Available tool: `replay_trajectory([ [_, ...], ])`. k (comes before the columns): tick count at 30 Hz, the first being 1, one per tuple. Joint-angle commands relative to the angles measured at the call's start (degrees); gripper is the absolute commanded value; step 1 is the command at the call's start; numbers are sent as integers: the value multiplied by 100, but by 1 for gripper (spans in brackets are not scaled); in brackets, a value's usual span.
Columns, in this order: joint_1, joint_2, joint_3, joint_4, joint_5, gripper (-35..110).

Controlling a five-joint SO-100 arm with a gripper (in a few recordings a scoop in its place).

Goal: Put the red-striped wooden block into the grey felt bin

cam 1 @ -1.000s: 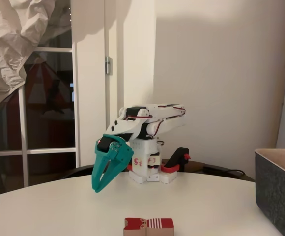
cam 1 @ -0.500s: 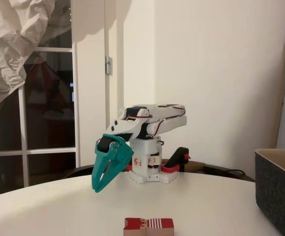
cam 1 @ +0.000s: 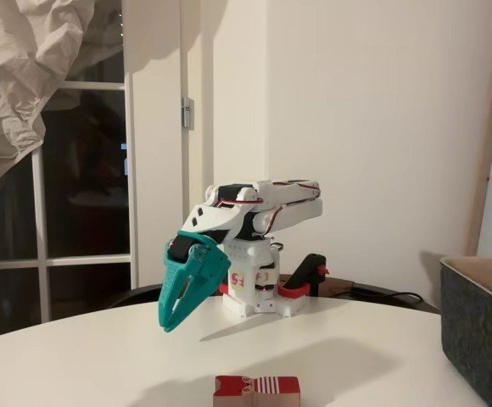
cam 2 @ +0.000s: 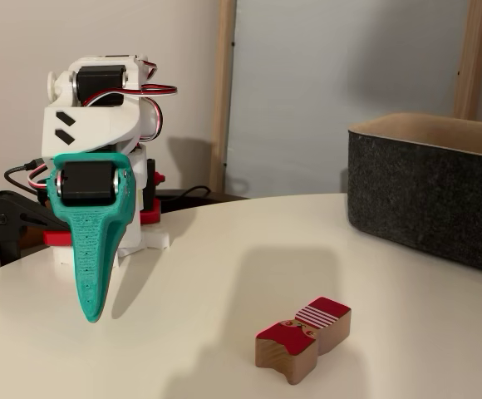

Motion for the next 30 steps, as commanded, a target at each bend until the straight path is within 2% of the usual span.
replay_trajectory([
  [1, 79, 167, 53, -53, 53, 0],
  [15, 79, 167, 35, -44, -9, 2],
  [23, 9, 79, -510, -35, 958, 0],
  [30, -202, -677, -2162, -35, 1723, 1],
])
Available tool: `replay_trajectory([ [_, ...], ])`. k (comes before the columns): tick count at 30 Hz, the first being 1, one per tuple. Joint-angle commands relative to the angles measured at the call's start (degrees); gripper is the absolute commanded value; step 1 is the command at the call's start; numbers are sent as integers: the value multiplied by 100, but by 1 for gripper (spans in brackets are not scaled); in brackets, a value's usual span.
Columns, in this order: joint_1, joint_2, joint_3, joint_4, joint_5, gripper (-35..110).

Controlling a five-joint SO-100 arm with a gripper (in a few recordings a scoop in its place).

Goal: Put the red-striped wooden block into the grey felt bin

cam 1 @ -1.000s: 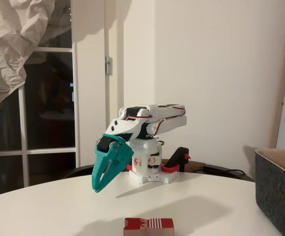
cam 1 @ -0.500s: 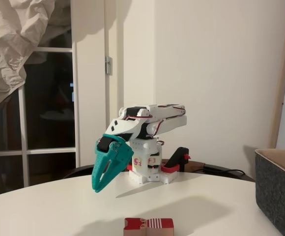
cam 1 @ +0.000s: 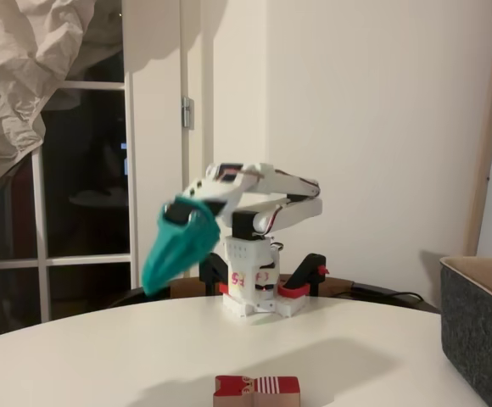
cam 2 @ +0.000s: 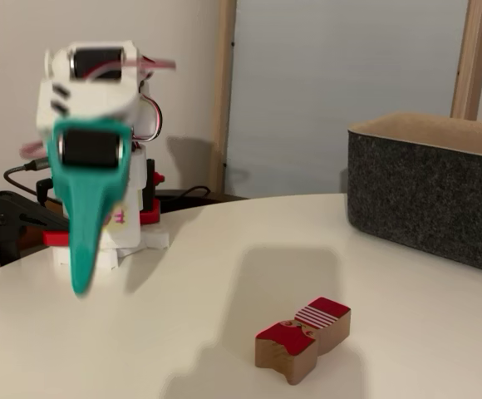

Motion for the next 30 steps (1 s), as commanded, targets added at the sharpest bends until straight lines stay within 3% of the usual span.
replay_trajectory([
  [1, -211, -466, -1020, -35, 439, 1],
  [13, -2514, -2461, -3498, -44, 2039, 12],
  [19, -3516, -2909, -3542, -26, 1107, 14],
  [25, -3832, -3357, -4078, 1811, -35, 19],
  [30, -3832, -3946, -4553, 3138, -378, 24],
])
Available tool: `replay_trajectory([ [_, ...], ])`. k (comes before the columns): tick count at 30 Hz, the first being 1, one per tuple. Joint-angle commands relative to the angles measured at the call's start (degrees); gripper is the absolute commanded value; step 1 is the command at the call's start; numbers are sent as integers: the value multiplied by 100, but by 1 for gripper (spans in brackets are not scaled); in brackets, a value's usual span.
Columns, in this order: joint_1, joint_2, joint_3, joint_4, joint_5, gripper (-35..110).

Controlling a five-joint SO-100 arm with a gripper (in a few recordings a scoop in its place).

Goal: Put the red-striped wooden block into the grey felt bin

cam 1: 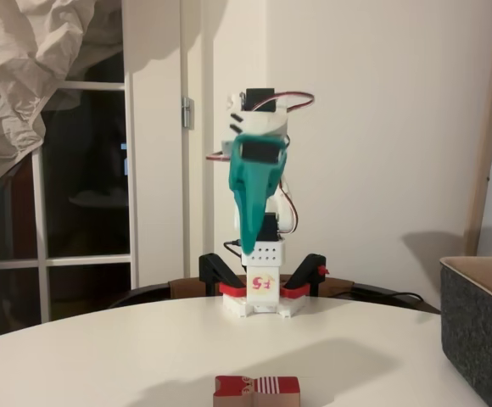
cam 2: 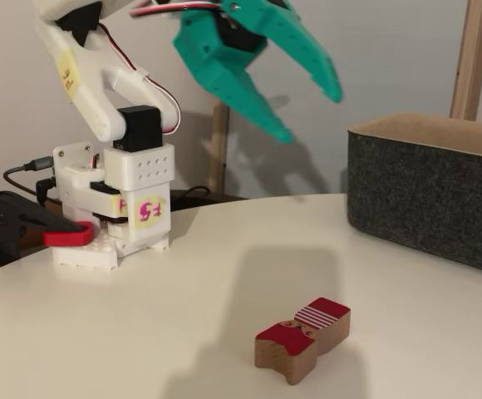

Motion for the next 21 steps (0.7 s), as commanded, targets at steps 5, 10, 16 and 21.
replay_trajectory([
  [5, 0, -1002, -773, 1213, -158, 25],
  [10, -35, -1819, -1266, 1397, -167, 25],
  [16, -123, -2742, -1767, 1397, -211, 27],
  [21, -193, -3261, -1995, 1389, -281, 27],
])
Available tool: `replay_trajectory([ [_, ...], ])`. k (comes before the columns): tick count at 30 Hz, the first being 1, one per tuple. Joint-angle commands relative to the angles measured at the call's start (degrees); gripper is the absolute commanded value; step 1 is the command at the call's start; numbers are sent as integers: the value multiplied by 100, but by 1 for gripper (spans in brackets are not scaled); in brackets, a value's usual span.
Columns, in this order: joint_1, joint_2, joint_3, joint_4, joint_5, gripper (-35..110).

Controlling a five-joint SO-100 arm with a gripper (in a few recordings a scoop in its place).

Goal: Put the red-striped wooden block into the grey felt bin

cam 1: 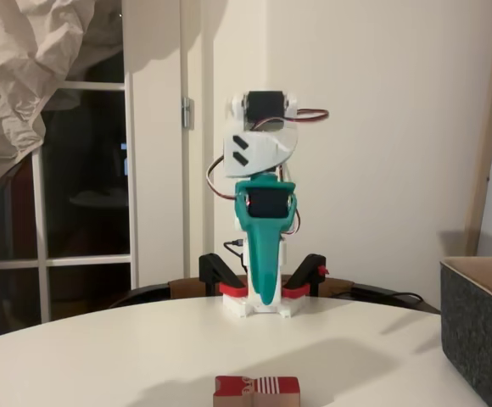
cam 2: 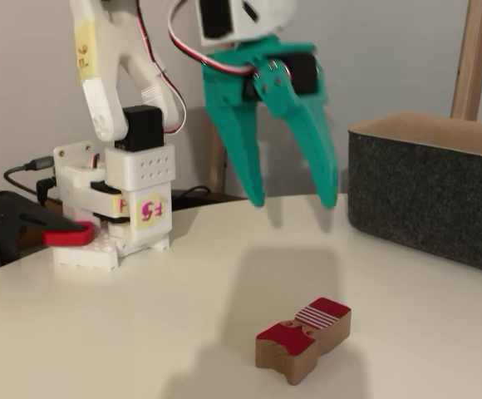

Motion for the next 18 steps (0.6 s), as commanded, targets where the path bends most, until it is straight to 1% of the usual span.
replay_trajectory([
  [1, -9, -264, -264, 97, -44, 27],
  [14, -62, -1230, -422, 44, -229, 29],
  [18, -53, -1494, -439, -176, -211, 29],
])
